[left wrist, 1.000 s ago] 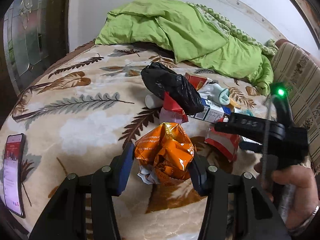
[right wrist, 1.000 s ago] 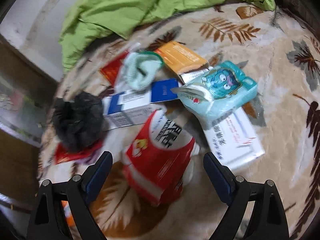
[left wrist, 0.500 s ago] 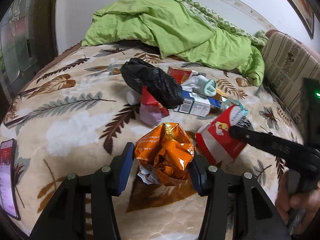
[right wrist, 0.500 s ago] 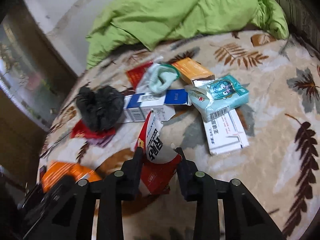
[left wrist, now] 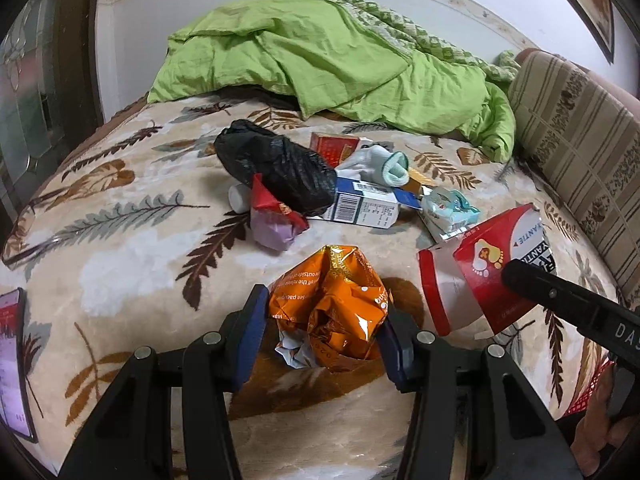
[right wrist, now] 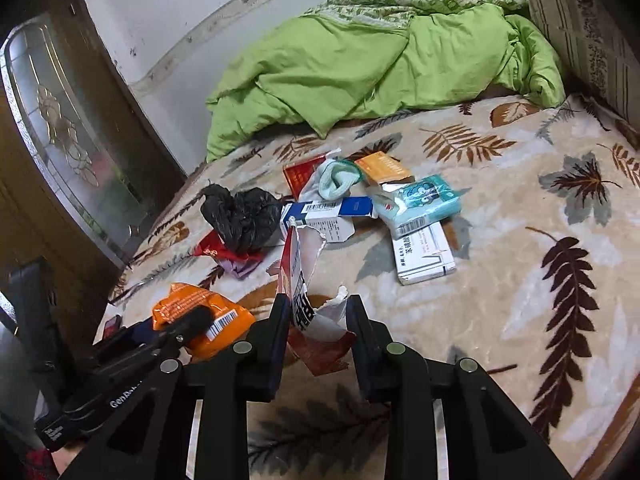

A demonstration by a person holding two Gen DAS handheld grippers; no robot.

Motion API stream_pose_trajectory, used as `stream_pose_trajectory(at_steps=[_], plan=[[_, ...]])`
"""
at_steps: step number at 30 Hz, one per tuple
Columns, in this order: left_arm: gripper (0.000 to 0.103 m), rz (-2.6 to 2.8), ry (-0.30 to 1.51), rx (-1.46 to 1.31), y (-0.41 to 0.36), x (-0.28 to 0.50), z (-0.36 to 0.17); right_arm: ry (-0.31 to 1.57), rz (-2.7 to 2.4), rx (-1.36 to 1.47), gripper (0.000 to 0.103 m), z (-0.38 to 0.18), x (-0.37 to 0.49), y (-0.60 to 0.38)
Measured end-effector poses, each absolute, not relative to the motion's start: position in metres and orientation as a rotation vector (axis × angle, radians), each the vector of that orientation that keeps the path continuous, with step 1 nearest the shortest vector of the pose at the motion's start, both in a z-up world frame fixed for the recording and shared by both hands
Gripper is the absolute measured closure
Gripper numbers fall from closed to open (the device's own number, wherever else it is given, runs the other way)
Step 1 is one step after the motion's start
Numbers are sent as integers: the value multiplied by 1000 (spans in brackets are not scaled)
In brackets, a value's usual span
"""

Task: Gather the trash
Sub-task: 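Lift both held items and carry them toward the red basket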

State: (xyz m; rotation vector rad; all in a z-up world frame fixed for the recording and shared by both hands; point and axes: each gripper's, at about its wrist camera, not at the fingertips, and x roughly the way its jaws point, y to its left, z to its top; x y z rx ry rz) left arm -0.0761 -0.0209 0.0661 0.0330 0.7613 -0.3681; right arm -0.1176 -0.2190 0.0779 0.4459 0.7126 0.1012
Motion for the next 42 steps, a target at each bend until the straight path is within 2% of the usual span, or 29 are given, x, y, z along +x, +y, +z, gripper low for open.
stream_pose_trajectory(at_steps=[42], plan=[[53, -409, 743, 59, -36, -81, 64, 699, 104, 505, 72, 74, -116, -229]])
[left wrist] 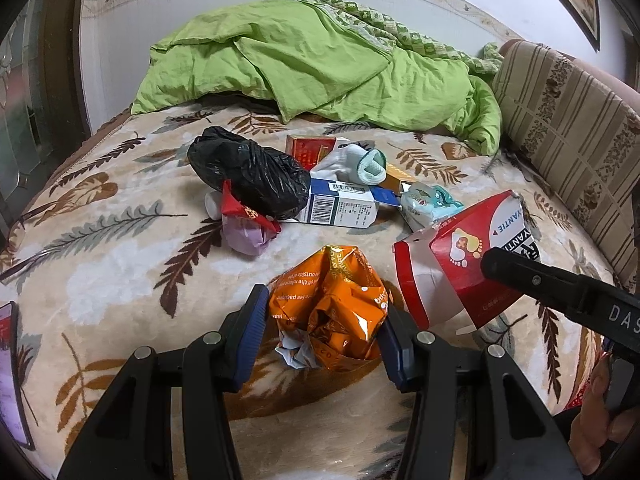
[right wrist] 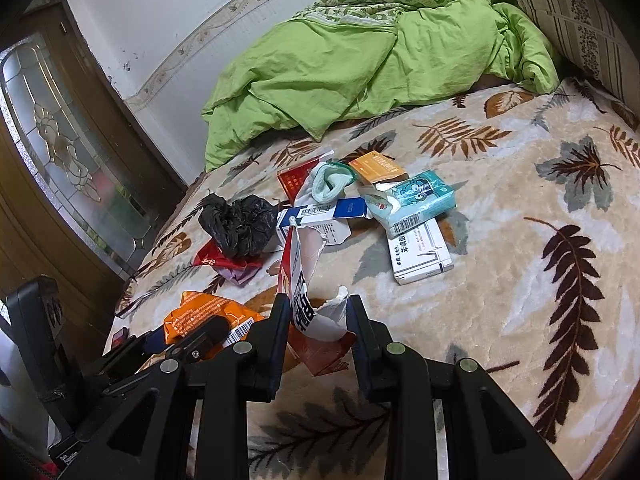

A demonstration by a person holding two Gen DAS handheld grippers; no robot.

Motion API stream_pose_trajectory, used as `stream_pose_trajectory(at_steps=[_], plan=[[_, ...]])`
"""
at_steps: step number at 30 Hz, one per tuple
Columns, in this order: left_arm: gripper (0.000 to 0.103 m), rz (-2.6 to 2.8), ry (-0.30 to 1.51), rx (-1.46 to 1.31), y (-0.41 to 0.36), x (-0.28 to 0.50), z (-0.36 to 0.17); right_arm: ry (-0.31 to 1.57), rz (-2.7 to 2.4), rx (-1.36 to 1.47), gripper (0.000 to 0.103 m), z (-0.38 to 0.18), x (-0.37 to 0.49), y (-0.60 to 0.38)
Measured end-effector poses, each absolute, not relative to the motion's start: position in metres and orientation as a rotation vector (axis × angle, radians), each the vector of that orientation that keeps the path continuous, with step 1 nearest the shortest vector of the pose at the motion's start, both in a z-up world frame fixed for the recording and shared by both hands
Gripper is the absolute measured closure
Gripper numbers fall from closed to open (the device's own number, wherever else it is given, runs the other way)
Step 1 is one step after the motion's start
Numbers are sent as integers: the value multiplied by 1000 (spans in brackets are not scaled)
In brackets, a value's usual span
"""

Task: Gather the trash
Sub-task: 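Lift both held items and carry them toward the red basket, then open both grippers over the red basket to drop the items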

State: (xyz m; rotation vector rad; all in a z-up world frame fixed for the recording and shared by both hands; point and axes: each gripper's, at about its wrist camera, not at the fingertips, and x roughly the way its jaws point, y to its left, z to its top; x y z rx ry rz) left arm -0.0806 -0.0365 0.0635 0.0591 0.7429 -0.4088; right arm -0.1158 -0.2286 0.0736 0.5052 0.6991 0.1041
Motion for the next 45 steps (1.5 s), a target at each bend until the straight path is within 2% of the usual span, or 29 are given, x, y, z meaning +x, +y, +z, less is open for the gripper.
stream_pose_trajectory(at_steps=[6, 14, 28, 40, 41, 42, 43, 44, 45], plan=[[53, -411, 745, 38, -34, -83, 65, 677, 101, 529, 72, 81, -124, -233], [53, -539, 727, 42, -60, -112, 84, 645, 83, 573, 72, 103, -176, -259], [53, -958, 689, 181, -195, -212, 132, 546, -237, 642, 72, 141, -349, -369], [53, -1246, 775, 341, -305, -299, 113, 579, -542, 710, 71, 123, -455, -427], [51, -1254, 784, 349, -310, -302, 111, 586, -562, 715, 68, 120, -458, -429], [44, -1266, 796, 355, -314, -304, 109, 590, -581, 724, 66, 118, -462, -432], [38, -1274, 811, 360, -319, -307, 107, 592, -604, 736, 60, 115, -466, -436], [28, -1273, 815, 360, -321, -308, 106, 591, -611, 741, 55, 114, -468, -438], [26, -1273, 811, 352, -321, -308, 107, 590, -618, 742, 54, 113, -471, -440]])
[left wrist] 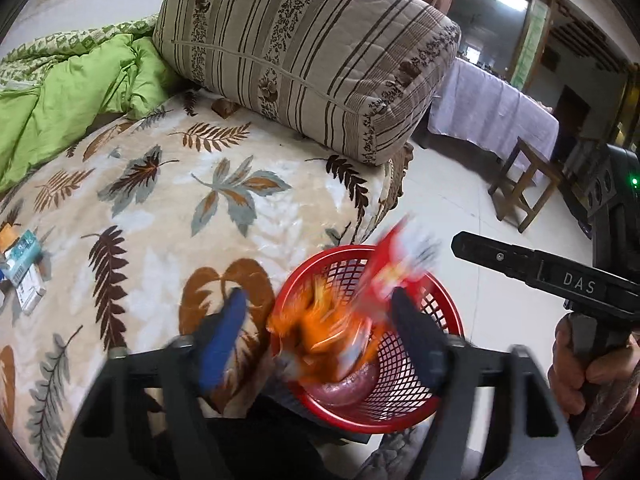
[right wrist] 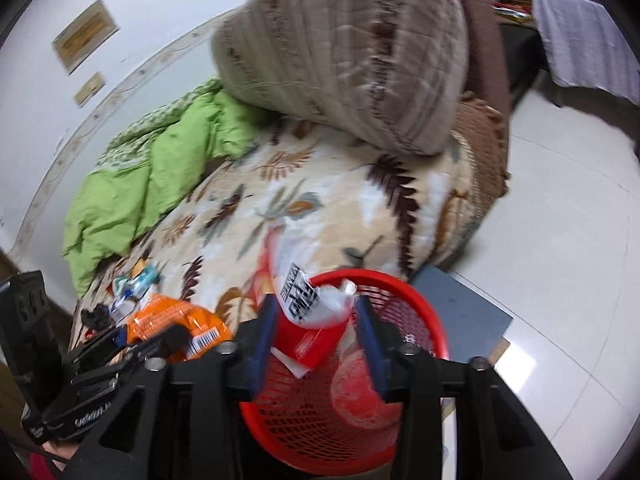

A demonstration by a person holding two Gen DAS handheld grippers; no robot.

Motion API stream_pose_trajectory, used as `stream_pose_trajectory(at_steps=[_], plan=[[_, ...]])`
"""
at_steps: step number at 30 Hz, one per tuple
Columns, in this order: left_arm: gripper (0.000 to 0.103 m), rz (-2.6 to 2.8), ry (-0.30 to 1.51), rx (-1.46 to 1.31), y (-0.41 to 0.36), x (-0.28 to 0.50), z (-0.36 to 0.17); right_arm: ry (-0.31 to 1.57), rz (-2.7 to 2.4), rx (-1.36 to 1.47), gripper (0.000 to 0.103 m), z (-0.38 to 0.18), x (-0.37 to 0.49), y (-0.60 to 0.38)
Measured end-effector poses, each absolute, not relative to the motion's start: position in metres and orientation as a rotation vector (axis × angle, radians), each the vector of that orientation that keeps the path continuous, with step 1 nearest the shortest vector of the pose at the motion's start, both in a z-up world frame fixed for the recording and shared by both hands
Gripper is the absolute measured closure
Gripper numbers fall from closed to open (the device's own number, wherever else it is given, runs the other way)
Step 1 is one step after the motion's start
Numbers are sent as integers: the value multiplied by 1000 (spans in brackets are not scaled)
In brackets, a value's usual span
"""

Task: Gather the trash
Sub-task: 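Open both grippers over the red basket to drop the items, then move both tools back to the trash pile on the bed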

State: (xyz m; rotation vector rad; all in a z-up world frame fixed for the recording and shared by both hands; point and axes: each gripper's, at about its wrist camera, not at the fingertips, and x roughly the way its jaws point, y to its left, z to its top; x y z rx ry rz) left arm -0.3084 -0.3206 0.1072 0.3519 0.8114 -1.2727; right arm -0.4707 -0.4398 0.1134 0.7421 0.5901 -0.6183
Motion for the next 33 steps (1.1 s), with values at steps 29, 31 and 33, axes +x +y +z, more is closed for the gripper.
stream_pose_trajectory(at_steps=[29, 31, 33], plan=[[26, -709, 749, 58, -110, -165, 128, 710, -159, 523, 43, 119, -261, -323], [26, -636, 746, 15, -84, -149, 124, 720, -115, 493, 43, 120, -244, -311], [26, -559, 746, -28, -60, -132, 120, 723, -71, 466, 43, 124, -229, -301]])
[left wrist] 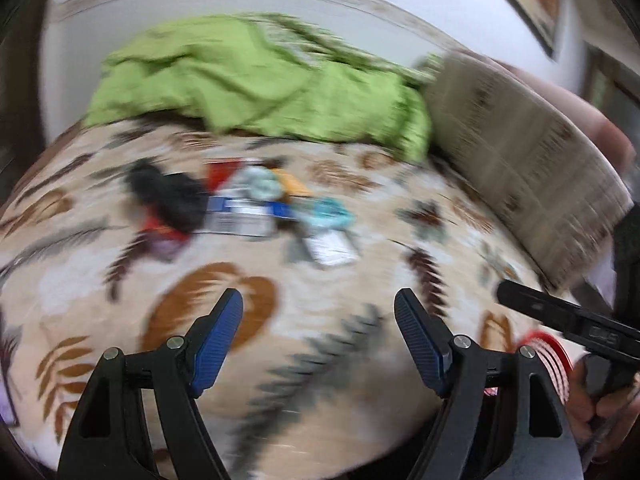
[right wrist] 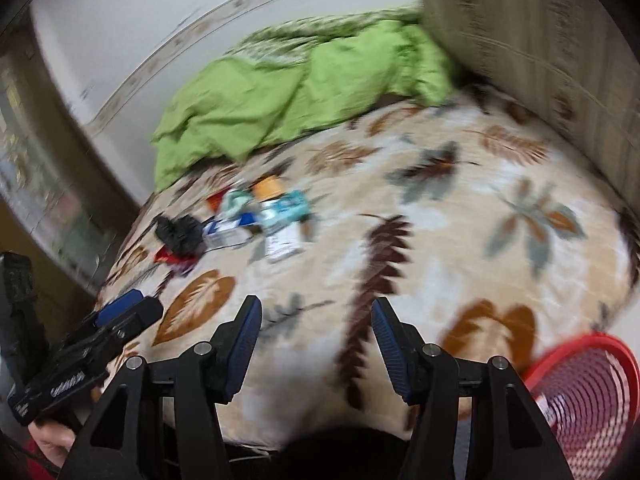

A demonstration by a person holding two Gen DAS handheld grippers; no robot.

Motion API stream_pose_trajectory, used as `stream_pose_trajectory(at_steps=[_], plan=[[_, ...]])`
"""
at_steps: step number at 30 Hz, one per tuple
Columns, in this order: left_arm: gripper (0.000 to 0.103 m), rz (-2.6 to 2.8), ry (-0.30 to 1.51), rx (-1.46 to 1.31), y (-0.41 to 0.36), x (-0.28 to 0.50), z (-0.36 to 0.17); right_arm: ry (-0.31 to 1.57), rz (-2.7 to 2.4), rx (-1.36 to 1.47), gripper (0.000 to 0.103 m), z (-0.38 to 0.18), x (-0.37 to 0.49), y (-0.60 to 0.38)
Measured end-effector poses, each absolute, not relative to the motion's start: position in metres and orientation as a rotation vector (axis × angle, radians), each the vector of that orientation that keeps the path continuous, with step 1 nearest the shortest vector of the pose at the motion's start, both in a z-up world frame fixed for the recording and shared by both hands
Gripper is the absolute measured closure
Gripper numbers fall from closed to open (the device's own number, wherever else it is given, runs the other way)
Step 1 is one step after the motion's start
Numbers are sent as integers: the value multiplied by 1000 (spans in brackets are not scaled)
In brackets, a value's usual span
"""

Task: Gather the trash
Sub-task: 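Move both tools back to the trash pile on the bed, then close the right gripper on the black plastic bag and lift it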

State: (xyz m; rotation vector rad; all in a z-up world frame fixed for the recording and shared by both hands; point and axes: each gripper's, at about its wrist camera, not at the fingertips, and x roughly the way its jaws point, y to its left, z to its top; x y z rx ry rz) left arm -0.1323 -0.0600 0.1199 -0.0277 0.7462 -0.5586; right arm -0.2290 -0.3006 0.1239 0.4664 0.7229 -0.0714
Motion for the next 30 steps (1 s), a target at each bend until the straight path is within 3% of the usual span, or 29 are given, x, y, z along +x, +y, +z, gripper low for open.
stream_pose_trajectory(at_steps=[3, 7, 14, 26, 30], plan=[[26, -420, 732, -71, -26, -112, 112, 730, 41, 427, 40, 131, -197, -280], [26, -249, 733, -136, 17, -83, 95, 734, 201, 338, 29, 142, -145, -244], [26, -149, 745, -157, 45, -58, 73, 769, 377, 216, 16, 137, -48, -183], [26, -148, 803, -182, 52, -37, 60, 812, 482, -97, 16, 92, 76, -112], [26, -155, 816, -193, 52, -33, 58, 884, 509, -60, 16, 72, 113, -116]])
